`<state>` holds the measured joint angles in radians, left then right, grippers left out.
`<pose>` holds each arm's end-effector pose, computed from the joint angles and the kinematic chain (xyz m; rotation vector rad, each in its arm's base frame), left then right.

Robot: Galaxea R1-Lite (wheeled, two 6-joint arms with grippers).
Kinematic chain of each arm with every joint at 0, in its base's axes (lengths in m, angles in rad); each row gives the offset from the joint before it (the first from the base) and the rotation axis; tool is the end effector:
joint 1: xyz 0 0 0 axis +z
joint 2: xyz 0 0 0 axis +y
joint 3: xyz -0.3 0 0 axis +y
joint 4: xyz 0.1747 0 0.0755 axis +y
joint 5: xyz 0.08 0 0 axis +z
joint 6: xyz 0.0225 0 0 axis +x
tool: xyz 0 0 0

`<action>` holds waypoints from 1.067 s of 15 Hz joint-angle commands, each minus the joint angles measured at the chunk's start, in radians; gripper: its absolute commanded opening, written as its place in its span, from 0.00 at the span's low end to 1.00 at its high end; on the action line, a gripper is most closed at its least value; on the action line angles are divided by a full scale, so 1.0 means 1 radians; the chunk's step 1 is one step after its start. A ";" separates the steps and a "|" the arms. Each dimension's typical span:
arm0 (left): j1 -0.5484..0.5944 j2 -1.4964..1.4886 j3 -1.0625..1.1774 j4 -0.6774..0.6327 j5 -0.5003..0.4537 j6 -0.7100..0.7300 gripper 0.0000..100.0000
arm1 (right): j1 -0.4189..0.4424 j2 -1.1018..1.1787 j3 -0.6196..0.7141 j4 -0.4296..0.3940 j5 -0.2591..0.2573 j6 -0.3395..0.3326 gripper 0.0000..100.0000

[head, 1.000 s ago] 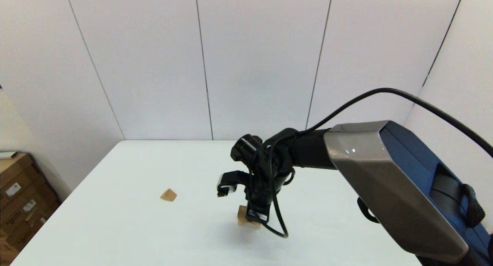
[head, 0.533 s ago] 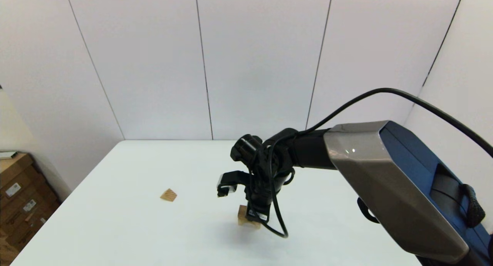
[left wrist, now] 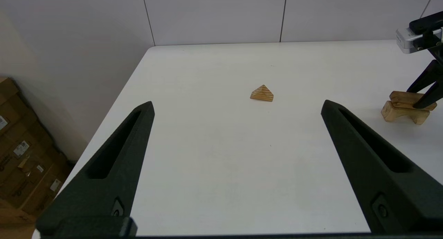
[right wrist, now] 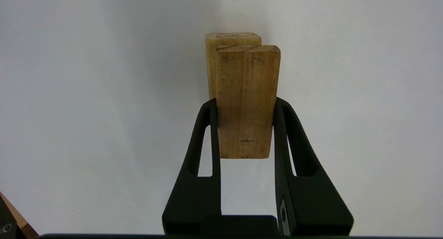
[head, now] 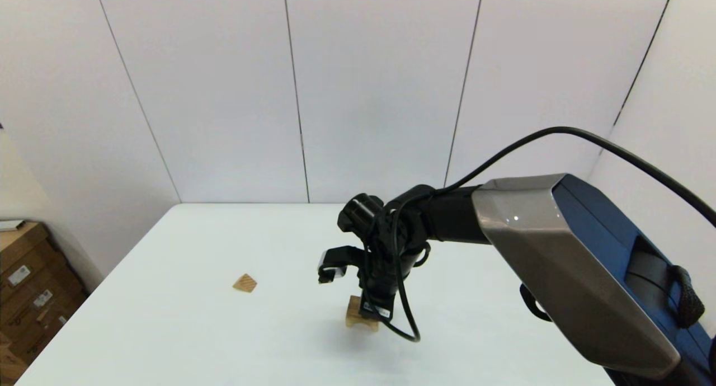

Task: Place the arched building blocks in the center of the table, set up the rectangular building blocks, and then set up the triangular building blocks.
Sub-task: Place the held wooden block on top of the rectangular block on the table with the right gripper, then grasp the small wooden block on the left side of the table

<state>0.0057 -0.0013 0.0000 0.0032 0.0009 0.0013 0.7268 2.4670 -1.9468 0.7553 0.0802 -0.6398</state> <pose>-0.0229 -0.0001 0.0751 0.0013 0.0019 0.0066 0.3375 0.3025 0.0681 -0.9388 0.9953 1.0871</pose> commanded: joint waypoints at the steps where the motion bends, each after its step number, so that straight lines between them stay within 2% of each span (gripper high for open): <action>1: 0.000 0.001 0.000 0.000 0.001 0.000 1.00 | 0.000 0.000 0.000 0.006 0.001 -0.008 1.00; 6: 0.000 0.001 0.000 0.000 0.001 0.000 1.00 | 0.002 -0.005 0.000 0.004 0.003 -0.008 1.00; 9: 0.000 0.001 0.000 0.000 0.001 0.000 1.00 | -0.015 -0.082 0.002 0.015 0.001 0.006 1.00; 13: 0.000 0.001 0.000 0.000 0.001 0.000 1.00 | -0.084 -0.313 0.031 0.102 -0.039 0.066 1.00; 16: 0.000 0.001 0.000 0.000 0.001 0.000 1.00 | -0.115 -0.528 0.161 0.105 -0.048 0.143 1.00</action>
<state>0.0053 -0.0013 0.0000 0.0032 0.0013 0.0017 0.6474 2.1683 -1.8968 0.8462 0.0423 -0.5555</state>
